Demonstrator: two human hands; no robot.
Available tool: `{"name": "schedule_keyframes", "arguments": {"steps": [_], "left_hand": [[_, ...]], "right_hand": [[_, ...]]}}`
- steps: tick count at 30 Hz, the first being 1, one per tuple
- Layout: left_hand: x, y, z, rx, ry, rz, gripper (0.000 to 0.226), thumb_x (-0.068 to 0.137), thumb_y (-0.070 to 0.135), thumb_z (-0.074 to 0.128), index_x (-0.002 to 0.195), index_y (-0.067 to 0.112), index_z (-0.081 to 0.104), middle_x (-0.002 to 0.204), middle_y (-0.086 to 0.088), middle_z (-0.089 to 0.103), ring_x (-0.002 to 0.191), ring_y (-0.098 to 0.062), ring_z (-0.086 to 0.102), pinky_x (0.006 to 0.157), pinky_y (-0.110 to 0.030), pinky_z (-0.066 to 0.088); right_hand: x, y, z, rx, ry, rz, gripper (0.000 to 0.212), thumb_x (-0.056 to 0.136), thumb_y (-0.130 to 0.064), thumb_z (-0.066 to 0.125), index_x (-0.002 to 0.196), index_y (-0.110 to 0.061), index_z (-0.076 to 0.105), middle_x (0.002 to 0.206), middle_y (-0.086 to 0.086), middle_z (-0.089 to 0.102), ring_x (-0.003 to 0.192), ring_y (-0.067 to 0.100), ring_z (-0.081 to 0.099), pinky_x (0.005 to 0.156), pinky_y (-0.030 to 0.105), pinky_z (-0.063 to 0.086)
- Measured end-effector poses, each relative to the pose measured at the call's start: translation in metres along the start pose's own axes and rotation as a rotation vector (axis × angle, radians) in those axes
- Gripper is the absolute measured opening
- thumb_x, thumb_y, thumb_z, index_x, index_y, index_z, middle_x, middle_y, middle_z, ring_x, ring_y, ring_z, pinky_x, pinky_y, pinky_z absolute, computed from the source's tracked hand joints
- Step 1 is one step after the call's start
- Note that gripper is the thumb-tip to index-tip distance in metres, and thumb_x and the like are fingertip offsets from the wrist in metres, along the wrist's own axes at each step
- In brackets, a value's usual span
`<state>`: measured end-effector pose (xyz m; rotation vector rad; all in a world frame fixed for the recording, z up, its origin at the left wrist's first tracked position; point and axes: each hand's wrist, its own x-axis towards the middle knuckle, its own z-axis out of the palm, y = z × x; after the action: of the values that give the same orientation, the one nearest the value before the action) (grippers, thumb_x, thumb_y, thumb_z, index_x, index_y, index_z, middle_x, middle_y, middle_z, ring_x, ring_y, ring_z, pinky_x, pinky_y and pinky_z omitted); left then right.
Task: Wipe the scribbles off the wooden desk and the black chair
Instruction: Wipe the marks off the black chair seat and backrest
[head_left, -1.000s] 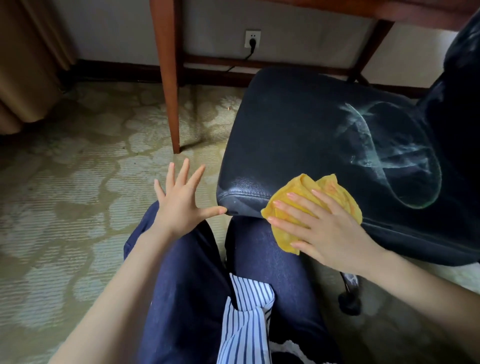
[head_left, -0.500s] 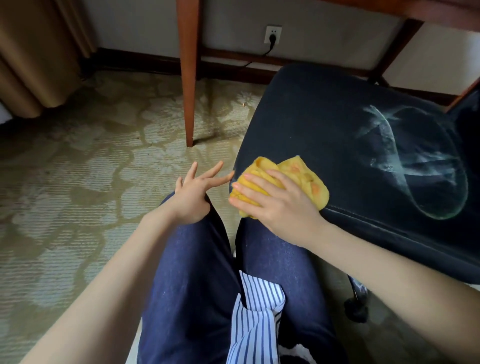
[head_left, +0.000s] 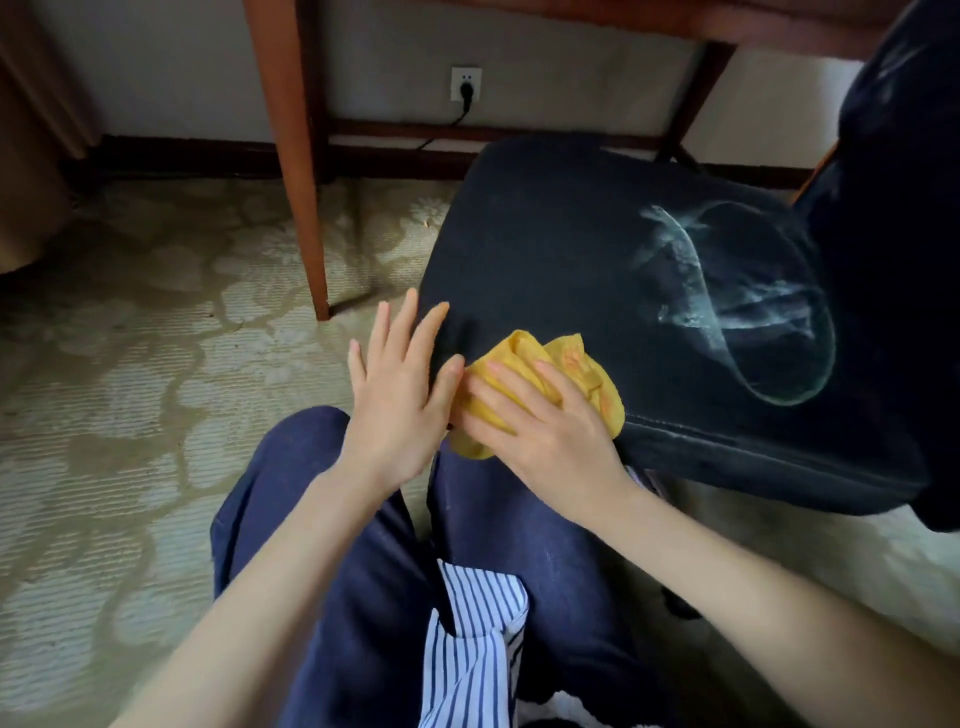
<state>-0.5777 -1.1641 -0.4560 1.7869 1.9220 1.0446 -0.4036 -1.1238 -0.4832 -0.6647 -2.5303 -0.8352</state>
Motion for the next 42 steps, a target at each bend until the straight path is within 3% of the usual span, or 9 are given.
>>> {"name": "schedule_keyframes", "arguments": {"steps": [6,10,14,19,24,27,32,35,42], "left_hand": [[0.011,0.037,0.036,0.115,-0.004,0.196,0.064,0.091,0.050,0.016,0.149,0.022,0.024,0.160,0.001,0.005,0.146,-0.018,-0.009,0.113,-0.046,-0.010],[0.027,0.056,0.052,0.275,-0.037,0.364,0.059,0.095,0.044,0.019,0.146,0.016,0.031,0.158,-0.006,0.013,0.147,-0.026,0.001,0.112,-0.055,-0.006],[0.044,0.066,0.068,0.497,-0.088,0.534,0.058,0.097,0.046,0.021,0.144,0.016,0.035,0.156,-0.009,0.023,0.145,-0.031,0.011,0.109,-0.063,0.002],[0.057,0.067,0.072,0.611,-0.138,0.741,0.065,0.094,0.055,0.022,0.145,0.017,0.035,0.154,-0.009,0.027,0.144,-0.033,0.015,0.108,-0.066,0.002],[0.067,0.073,0.078,0.630,-0.218,0.958,0.063,0.094,0.054,0.020,0.146,0.020,0.034,0.154,-0.005,0.028,0.144,-0.030,0.015,0.108,-0.068,0.006],[0.066,0.076,0.083,0.616,-0.239,0.972,0.062,0.096,0.052,0.018,0.146,0.019,0.033,0.154,-0.005,0.028,0.144,-0.030,0.015,0.108,-0.067,0.007],[0.057,0.077,0.088,0.552,-0.226,0.862,0.062,0.098,0.052,0.012,0.147,0.018,0.029,0.155,-0.005,0.024,0.145,-0.027,0.009,0.111,-0.061,0.001],[0.051,0.080,0.091,0.529,-0.220,0.853,0.062,0.097,0.051,0.012,0.147,0.017,0.030,0.155,-0.005,0.025,0.146,-0.026,0.010,0.111,-0.061,0.001],[0.048,0.082,0.094,0.506,-0.202,0.801,0.062,0.098,0.048,0.014,0.148,0.014,0.026,0.156,-0.006,0.023,0.146,-0.025,0.009,0.112,-0.058,0.000]], "right_hand": [[-0.068,0.028,-0.023,-0.103,-0.084,0.305,0.053,0.096,-0.046,0.045,0.144,-0.029,0.031,0.140,-0.002,0.050,0.130,0.019,0.042,0.109,0.040,0.027],[-0.108,0.036,-0.034,-0.128,-0.157,0.563,0.050,0.098,-0.051,0.031,0.143,-0.027,0.031,0.141,-0.001,0.049,0.132,0.020,0.038,0.111,0.040,0.021],[-0.137,0.040,-0.042,-0.135,-0.180,0.845,0.056,0.091,-0.048,0.040,0.141,-0.025,0.033,0.141,0.000,0.048,0.134,0.021,0.035,0.111,0.043,0.022],[-0.147,0.051,-0.043,-0.108,-0.034,1.178,0.049,0.094,-0.040,0.037,0.139,-0.022,0.042,0.143,-0.004,0.046,0.137,0.016,0.032,0.114,0.041,0.021],[-0.153,0.072,-0.049,0.071,0.140,1.526,0.054,0.096,-0.046,0.025,0.139,-0.021,0.044,0.144,-0.005,0.043,0.138,0.014,0.028,0.117,0.036,0.017],[-0.158,0.097,-0.051,0.124,0.191,1.640,0.046,0.099,-0.037,0.033,0.138,-0.016,0.046,0.142,-0.001,0.045,0.136,0.017,0.030,0.113,0.029,0.015],[-0.157,0.131,-0.051,0.168,0.295,1.872,0.037,0.100,-0.029,0.040,0.133,-0.015,0.050,0.134,0.002,0.050,0.131,0.020,0.033,0.107,0.033,0.024],[-0.151,0.133,-0.045,0.103,0.341,1.893,0.036,0.100,-0.028,0.039,0.131,-0.015,0.053,0.132,0.001,0.053,0.130,0.020,0.036,0.111,0.036,0.025],[-0.108,0.055,-0.031,0.151,0.376,1.588,0.051,0.093,-0.041,0.027,0.133,-0.021,0.051,0.135,-0.013,0.049,0.135,0.011,0.030,0.117,0.038,0.018]]}}
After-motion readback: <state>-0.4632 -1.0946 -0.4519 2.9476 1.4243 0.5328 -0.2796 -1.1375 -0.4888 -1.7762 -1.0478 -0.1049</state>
